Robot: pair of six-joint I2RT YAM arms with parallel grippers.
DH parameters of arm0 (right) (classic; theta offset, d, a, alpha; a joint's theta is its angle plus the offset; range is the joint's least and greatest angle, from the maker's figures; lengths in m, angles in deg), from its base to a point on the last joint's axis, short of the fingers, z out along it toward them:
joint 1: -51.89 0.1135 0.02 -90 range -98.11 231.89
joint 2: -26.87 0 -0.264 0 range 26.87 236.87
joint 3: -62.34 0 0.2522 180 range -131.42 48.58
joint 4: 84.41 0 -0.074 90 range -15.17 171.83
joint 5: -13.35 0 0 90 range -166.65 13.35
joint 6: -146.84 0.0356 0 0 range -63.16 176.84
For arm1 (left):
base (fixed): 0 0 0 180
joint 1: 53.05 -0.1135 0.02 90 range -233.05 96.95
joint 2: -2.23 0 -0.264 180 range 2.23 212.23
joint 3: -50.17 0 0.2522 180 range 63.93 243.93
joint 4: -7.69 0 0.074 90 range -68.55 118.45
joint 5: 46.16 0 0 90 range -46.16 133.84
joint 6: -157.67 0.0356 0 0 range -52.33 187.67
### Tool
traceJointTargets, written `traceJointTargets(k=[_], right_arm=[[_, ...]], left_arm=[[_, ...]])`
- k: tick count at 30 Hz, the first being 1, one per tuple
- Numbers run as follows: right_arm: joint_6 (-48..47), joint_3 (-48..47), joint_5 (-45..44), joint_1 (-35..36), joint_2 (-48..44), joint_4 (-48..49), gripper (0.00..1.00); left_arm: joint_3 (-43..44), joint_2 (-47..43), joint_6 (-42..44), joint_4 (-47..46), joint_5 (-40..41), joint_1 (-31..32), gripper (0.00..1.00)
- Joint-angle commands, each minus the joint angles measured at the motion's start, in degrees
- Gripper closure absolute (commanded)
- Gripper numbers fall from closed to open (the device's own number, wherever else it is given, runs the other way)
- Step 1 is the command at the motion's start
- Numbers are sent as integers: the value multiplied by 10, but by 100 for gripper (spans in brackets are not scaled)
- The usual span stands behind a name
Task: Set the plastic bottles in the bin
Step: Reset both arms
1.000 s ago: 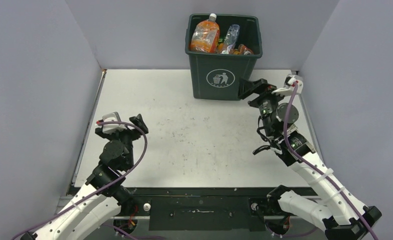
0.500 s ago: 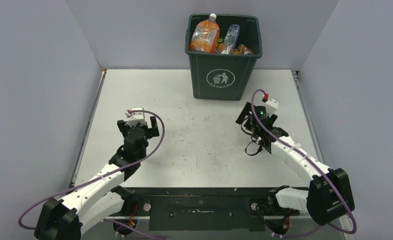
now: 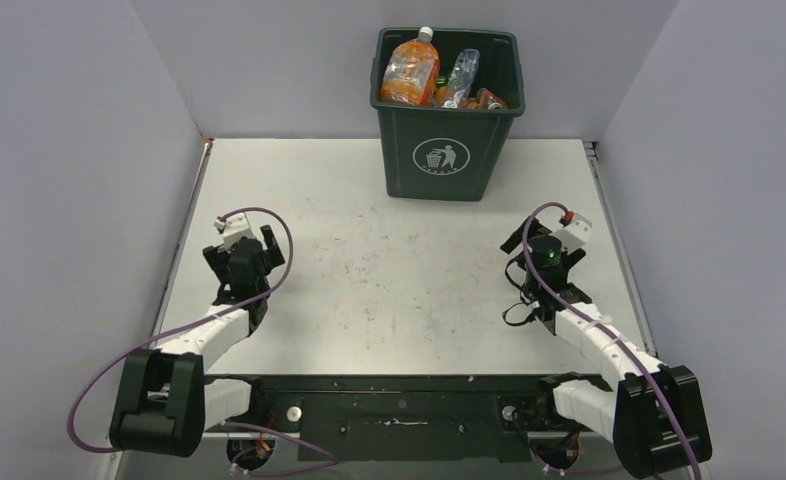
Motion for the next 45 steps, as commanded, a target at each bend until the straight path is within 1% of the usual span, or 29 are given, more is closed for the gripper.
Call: traceJointTargets(k=[1,3,4,6,8,10,12,15,16,18,19,20,21,23,25,26,27,28,29,30,32,35,36,37,39,40,41,44,45], right_arm=[[-107,9,-94,-2,-15,151,10],[-133,22,-151,-4,-2,179,10],[-138,29,-166,-7,5,187,10],[-140,36,-160,-15,13,186,10],[-194,58,-160,-18,21,242,10],[-234,90,-177,-23,38,317,10],[-277,130,-169,-28,67,429,10],[-302,150,-146,-40,138,536,10],[-307,137,-137,-43,150,525,10],[-308,104,-97,-54,168,481,10],[-305,100,-63,-67,173,473,10],[-304,111,-22,-83,175,494,10],[-303,141,3,-94,178,545,10],[-312,215,19,-96,206,696,10],[-330,258,46,-94,280,842,10],[-345,263,60,-92,325,913,10],[-350,264,64,-91,331,917,10],[-343,252,56,-91,302,837,11],[-331,208,51,-92,282,750,10],[-328,178,57,-96,291,711,10],[-342,151,88,-97,293,653,10],[-352,137,108,-97,298,630,11],[-352,137,112,-97,298,635,10],[-352,142,117,-97,300,649,10],[-360,168,130,-99,294,688,10],[-364,178,134,-98,297,710,10],[-365,176,142,-99,300,708,10],[-373,118,164,-99,306,609,10],[-373,115,167,-99,308,601,10]], left_arm=[[-23,59,43,-175,-77,-36,4],[-51,88,67,-284,-91,-39,4],[-66,108,71,-340,-102,-41,4],[-86,152,71,-410,-140,-53,4],[-107,190,93,-495,-167,-55,4],[-95,173,98,-441,-207,-55,4],[-102,186,118,-481,-239,-53,4],[-106,178,121,-471,-232,-44,4],[-103,183,118,-477,-223,-45,4],[-96,183,97,-457,-193,-51,4],[-96,177,86,-451,-187,-56,4],[-97,174,80,-448,-192,-62,4],[-101,172,79,-452,-198,-66,4],[-112,177,85,-479,-208,-66,4],[-116,183,93,-498,-217,-66,4],[-111,184,93,-489,-218,-66,4],[-104,183,91,-472,-217,-66,4],[-96,184,90,-460,-214,-66,4],[-91,185,91,-453,-205,-65,4],[-87,184,89,-445,-207,-65,4],[-83,184,87,-434,-215,-68,4],[-80,185,90,-432,-222,-68,4],[-81,185,89,-433,-223,-68,4],[-82,184,89,-434,-224,-68,4],[-80,188,113,-434,-269,-68,4],[-85,187,114,-445,-278,-68,4],[-83,185,112,-436,-278,-68,4],[-76,187,101,-426,-263,-72,4],[-75,186,97,-423,-259,-73,4]])
